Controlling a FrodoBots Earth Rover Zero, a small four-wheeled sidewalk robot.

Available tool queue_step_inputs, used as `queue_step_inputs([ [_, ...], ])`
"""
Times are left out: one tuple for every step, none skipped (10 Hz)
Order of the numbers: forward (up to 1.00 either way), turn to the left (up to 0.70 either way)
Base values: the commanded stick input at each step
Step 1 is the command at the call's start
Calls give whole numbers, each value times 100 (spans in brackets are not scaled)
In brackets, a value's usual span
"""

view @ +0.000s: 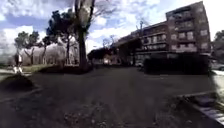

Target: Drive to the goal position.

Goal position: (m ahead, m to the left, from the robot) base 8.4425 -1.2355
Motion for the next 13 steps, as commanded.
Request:
queue_step_inputs([
  [70,0],
  [70,0],
  [70,0],
  [70,0],
  [70,0],
  [70,0],
  [70,0],
  [70,0],
  [70,0],
  [70,0],
  [70,0],
  [70,0],
  [70,0],
])
